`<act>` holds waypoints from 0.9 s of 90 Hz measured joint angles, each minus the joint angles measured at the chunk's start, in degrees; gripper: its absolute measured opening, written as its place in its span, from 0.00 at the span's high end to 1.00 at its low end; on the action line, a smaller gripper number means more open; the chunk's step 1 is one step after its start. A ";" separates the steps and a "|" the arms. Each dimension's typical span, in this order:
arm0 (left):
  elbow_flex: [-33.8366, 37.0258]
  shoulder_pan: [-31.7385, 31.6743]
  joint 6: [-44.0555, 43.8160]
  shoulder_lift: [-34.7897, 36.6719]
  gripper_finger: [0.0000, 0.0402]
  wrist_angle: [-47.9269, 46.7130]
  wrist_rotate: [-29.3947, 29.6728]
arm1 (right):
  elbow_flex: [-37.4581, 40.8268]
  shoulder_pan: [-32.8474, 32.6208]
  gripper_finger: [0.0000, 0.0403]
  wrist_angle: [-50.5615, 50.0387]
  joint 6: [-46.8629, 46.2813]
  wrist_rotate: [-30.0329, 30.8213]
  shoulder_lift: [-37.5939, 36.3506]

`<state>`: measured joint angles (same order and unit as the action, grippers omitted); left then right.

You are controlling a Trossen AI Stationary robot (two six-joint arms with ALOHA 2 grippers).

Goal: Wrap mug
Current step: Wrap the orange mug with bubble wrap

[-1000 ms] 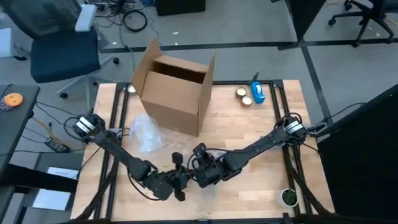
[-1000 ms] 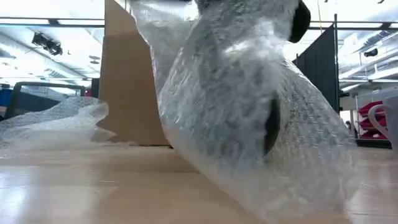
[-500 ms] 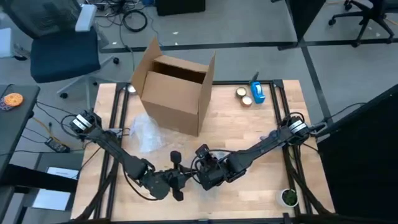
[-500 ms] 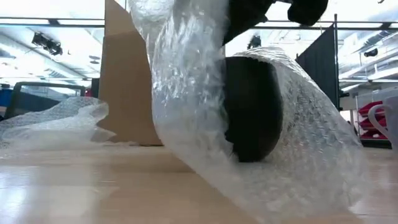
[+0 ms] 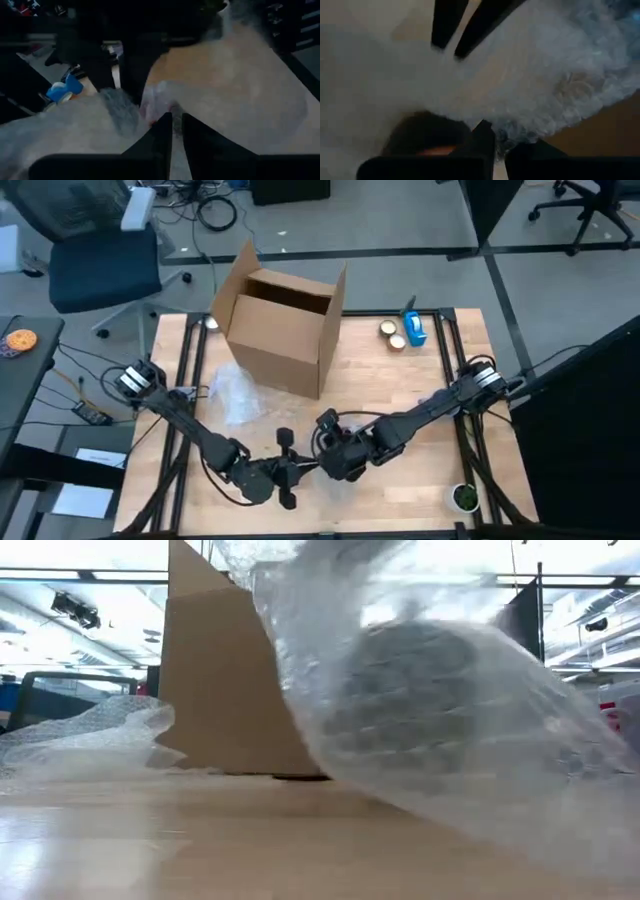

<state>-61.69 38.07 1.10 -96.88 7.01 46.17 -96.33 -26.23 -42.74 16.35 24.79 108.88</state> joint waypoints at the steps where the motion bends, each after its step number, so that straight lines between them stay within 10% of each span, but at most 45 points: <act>1: 0.00 -0.14 0.00 -0.05 0.93 -0.01 0.01 | 0.00 0.10 0.99 0.01 -0.50 -0.66 -0.03; 43: 0.00 -2.56 0.04 -0.53 0.93 -0.04 0.07 | -0.02 4.51 0.92 -0.18 -11.89 -14.10 0.22; 81: 0.00 -4.26 -1.31 -0.51 0.93 -0.48 0.41 | 0.02 4.33 0.73 -1.45 -11.44 -7.53 -2.09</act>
<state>-61.69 33.81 -0.21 -97.38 6.52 46.59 -96.31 -21.90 -44.19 4.91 17.26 106.79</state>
